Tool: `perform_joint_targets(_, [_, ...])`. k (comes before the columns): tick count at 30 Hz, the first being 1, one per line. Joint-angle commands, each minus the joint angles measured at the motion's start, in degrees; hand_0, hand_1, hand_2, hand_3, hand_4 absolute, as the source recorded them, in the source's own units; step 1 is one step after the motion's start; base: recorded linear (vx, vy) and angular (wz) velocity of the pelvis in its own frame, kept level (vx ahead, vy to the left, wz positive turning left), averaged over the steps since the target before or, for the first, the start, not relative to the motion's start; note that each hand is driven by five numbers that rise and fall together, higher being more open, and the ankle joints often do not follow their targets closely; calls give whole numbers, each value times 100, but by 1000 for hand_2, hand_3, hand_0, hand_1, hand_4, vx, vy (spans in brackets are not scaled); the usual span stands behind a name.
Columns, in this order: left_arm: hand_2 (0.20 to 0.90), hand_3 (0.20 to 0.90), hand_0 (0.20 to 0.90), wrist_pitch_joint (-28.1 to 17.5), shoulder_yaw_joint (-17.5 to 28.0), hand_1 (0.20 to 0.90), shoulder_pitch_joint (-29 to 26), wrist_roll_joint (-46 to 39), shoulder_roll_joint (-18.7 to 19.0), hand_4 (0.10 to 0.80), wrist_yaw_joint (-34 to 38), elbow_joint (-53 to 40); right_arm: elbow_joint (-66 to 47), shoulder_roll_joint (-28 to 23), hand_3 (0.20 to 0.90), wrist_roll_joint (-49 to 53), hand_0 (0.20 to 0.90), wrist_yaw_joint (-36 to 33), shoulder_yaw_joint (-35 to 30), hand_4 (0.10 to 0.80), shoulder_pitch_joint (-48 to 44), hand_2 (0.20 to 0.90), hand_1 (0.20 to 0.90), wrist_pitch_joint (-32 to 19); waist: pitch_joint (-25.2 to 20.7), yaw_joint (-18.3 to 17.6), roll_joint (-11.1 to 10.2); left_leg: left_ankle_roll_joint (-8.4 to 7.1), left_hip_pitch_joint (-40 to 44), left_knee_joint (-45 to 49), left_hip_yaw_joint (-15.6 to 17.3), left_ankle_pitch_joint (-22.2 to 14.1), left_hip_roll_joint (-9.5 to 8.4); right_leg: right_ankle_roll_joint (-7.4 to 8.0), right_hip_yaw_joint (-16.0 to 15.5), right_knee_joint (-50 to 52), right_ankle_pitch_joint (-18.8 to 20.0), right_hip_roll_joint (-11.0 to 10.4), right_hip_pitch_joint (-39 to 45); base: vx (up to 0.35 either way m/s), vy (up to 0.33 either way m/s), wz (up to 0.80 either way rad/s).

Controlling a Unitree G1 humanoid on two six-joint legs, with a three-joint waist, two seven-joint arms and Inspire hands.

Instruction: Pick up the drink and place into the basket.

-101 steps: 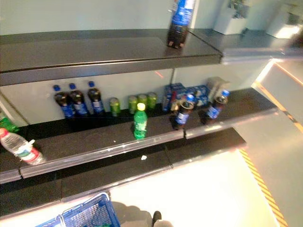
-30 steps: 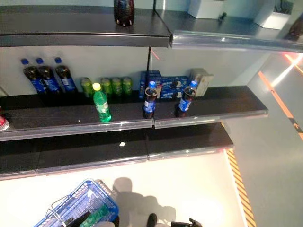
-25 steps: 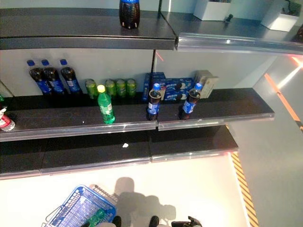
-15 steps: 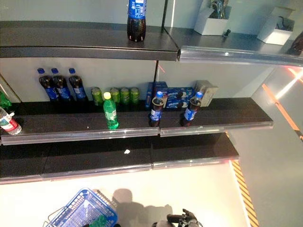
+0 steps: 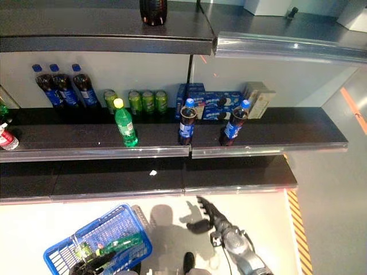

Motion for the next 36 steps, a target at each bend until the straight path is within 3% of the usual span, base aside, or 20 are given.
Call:
perform_joint_targets(1, [300, 200, 300, -533, 193, 300, 56, 143, 200, 100, 108, -302, -1194, -343, 900, 289, 900, 0, -446, 800, -437, 900, 900, -783, -114, 9, -221, 222, 42, 136, 211, -112, -166, 349, -6, 469, 58, -395, -366, 63, 30, 1])
perform_joint_targets(9, [300, 200, 300, -583, 305, 300, 80, 187, 195, 100, 8, -115, -2162, -621, 900, 787, 900, -517, -1184, 800, -824, 900, 900, -1199, -190, 26, -204, 220, 133, 125, 225, -196, -136, 401, 5, 459, 3, -465, -272, 63, 33, 1])
perform_joint_targets(15, [300, 200, 300, -661, 210, 300, 91, 212, 138, 100, -35, 27, -2086, -249, 900, 916, 900, -2054, -1451, 800, -1322, 900, 900, -1402, -73, 154, -125, 253, 4, 460, 168, -297, -117, 353, -86, 778, -137, -520, -375, 42, 21, 4])
perform_joint_targets(25, [300, 200, 300, -697, -298, 300, -496, -209, 265, 100, -52, -278, -1376, 163, 900, 551, 900, -3290, -1110, 800, -2927, 900, 900, -1494, 962, 420, 105, 316, -1096, 1389, -155, -305, -331, 117, -246, 1556, -313, -603, -1155, -136, 28, 6])
perform_joint_targets(36, [300, 200, 300, -918, -741, 300, -857, -558, 214, 100, -21, -752, -1141, 335, 900, 98, 900, -4350, -978, 800, -3962, 900, 900, -1484, 1879, 509, 372, 461, -2121, 1948, -229, -238, -640, -17, -254, 1893, -321, -634, -1905, -81, 19, 9])
